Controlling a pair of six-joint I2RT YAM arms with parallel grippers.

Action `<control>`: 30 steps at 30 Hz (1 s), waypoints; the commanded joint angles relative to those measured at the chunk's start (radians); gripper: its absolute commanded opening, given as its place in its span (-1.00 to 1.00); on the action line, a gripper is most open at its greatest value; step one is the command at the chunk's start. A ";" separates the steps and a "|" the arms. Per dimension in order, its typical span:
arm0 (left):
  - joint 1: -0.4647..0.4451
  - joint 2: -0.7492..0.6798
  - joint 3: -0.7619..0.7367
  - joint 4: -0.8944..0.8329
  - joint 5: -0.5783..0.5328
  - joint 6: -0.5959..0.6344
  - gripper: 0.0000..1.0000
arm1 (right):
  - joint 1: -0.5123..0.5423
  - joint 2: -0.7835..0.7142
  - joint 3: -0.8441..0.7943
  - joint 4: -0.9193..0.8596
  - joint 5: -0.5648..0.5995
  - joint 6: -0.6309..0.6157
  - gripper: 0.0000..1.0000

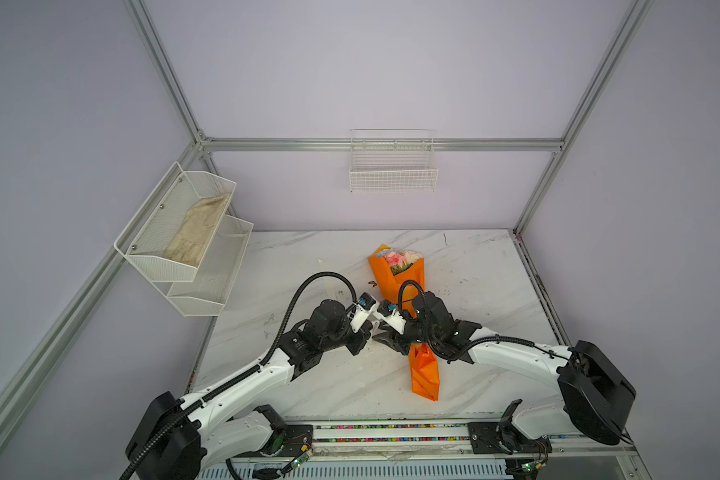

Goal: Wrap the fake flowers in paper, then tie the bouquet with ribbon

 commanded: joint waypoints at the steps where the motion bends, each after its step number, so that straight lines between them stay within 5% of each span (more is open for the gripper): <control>1: -0.005 -0.005 0.068 0.016 -0.009 -0.041 -1.00 | 0.006 0.008 -0.014 0.050 0.020 -0.016 -0.35; 7: -0.004 0.004 0.074 -0.004 -0.028 -0.054 -1.00 | 0.005 -0.040 -0.045 0.062 0.094 0.003 -1.00; 13: -0.003 0.009 0.071 -0.096 -0.081 -0.057 -0.69 | 0.005 -0.144 -0.064 0.031 0.392 0.033 -1.00; 16: -0.004 0.004 0.070 -0.173 -0.156 -0.111 -0.16 | 0.005 -0.201 -0.096 0.059 0.515 0.032 -1.00; 19: 0.000 -0.011 0.056 -0.200 -0.191 -0.148 0.04 | 0.005 -0.232 -0.123 0.083 0.523 0.000 -1.00; 24: 0.091 0.014 0.060 -0.212 -0.304 -0.373 0.71 | 0.005 -0.229 -0.126 0.099 0.515 -0.037 -1.00; 30: 0.255 0.241 0.206 -0.337 -0.208 -0.599 0.78 | 0.006 -0.244 -0.135 0.139 0.494 -0.063 -1.00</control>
